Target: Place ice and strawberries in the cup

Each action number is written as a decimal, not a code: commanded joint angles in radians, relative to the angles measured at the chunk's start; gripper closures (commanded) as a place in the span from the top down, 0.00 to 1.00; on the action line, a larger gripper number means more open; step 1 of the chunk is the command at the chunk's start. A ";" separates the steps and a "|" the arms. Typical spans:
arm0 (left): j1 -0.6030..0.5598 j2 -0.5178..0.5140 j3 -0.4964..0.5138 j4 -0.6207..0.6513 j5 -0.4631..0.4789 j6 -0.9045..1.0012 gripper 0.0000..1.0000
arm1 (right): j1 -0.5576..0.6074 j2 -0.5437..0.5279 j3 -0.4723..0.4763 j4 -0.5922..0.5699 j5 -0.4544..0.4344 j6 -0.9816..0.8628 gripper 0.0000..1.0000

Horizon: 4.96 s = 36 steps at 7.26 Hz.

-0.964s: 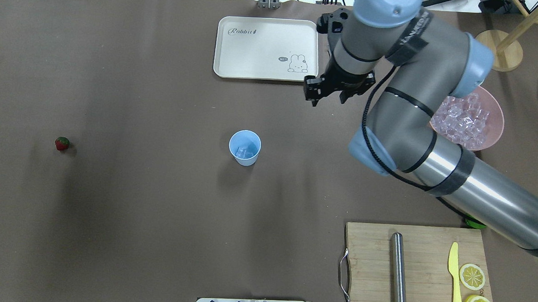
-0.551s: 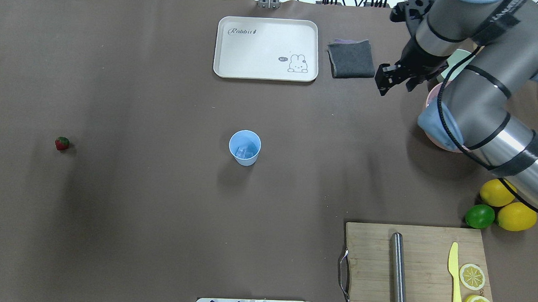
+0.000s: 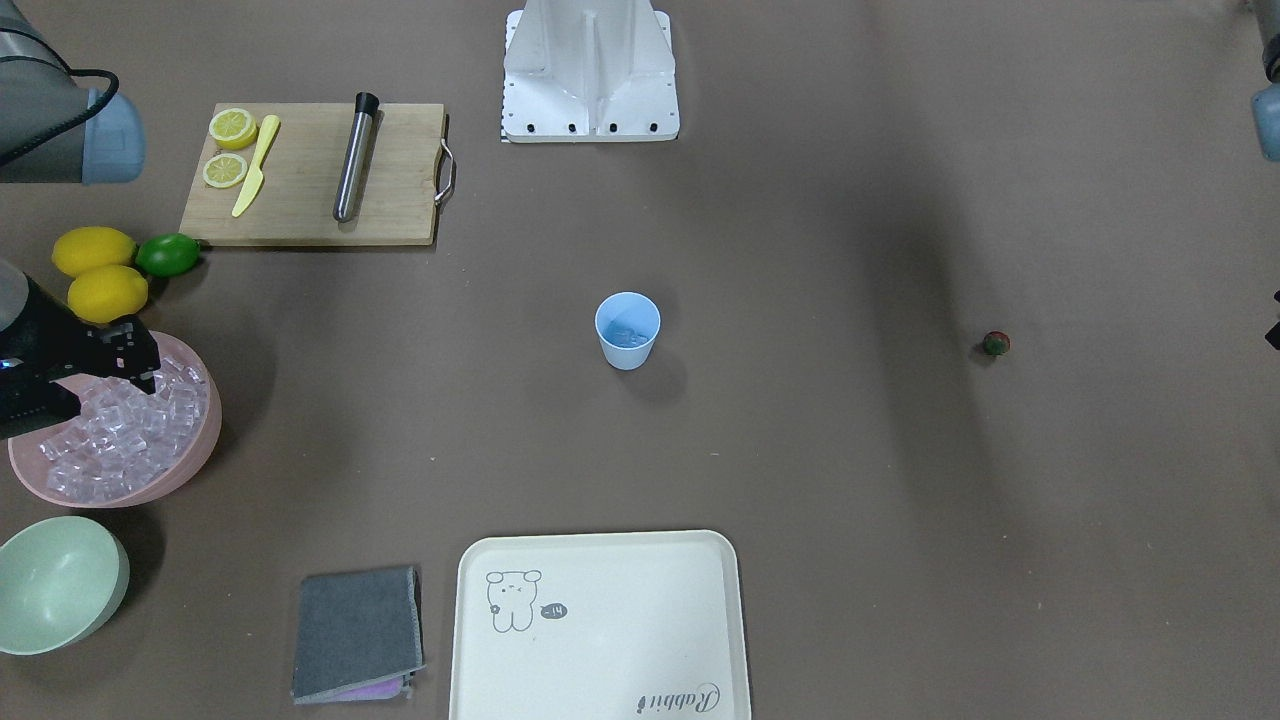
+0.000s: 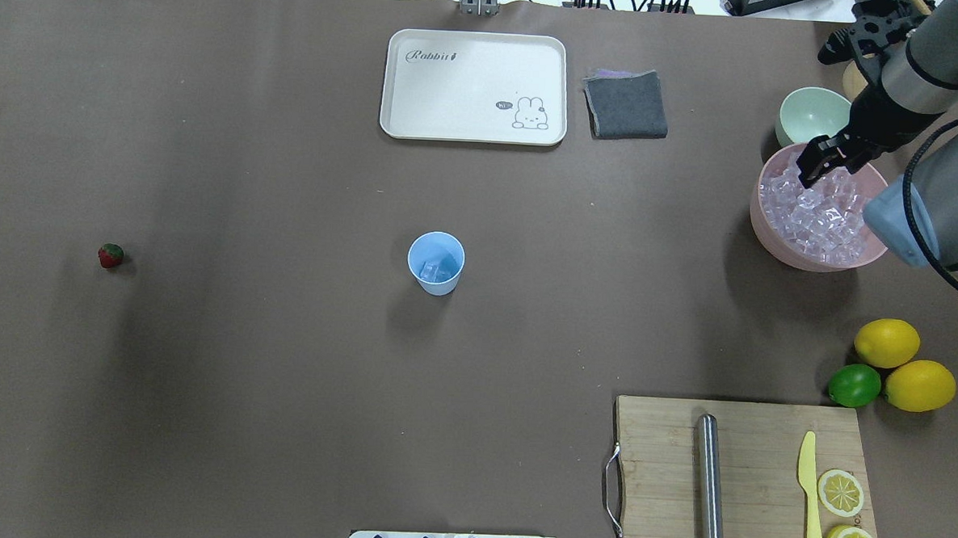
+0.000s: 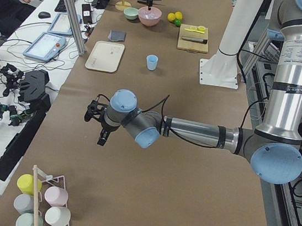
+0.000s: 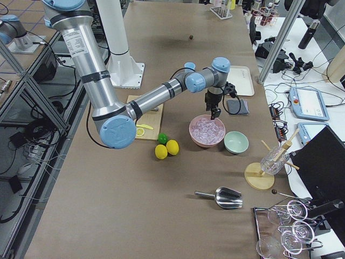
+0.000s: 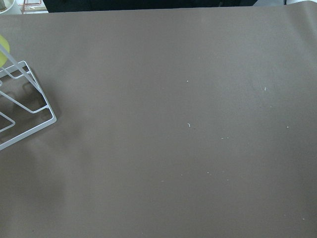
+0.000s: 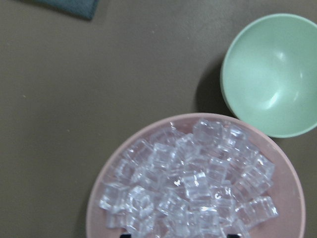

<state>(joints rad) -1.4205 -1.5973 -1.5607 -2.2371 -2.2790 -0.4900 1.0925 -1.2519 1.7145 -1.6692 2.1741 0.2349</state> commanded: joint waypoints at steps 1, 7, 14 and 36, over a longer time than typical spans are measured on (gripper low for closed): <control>0.002 -0.003 -0.001 0.001 0.012 -0.001 0.97 | 0.006 -0.055 -0.001 0.002 -0.023 -0.068 0.72; 0.006 -0.006 -0.001 0.001 0.013 -0.001 0.97 | -0.051 -0.058 -0.073 0.138 -0.034 -0.002 0.72; 0.008 -0.009 0.007 0.002 0.013 0.001 0.97 | -0.059 -0.041 -0.125 0.240 -0.053 0.006 0.72; 0.008 -0.001 0.001 -0.004 0.013 0.002 0.97 | -0.121 -0.020 -0.119 0.209 -0.112 0.100 0.69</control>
<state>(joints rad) -1.4128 -1.6008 -1.5589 -2.2400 -2.2657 -0.4878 0.9799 -1.2924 1.5976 -1.4608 2.0619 0.3190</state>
